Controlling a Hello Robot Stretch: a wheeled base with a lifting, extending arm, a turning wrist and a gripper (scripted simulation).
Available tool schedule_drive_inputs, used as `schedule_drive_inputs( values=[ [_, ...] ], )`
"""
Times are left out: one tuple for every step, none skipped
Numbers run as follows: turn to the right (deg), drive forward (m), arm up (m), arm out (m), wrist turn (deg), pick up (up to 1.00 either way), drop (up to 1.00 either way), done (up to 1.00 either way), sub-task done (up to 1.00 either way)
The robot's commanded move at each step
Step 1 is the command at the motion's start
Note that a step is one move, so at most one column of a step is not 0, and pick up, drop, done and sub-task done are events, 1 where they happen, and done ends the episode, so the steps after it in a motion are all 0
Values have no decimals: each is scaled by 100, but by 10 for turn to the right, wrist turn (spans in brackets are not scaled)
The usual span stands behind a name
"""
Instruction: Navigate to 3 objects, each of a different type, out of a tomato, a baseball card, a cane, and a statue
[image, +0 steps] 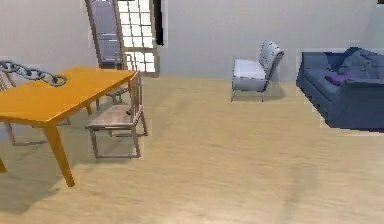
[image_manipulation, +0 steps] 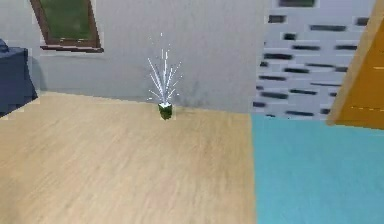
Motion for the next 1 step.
schedule_drive_inputs(
  values=[
    [30, 0, 0, 0, 0, 0, 0, 0, 0]
  ],
)
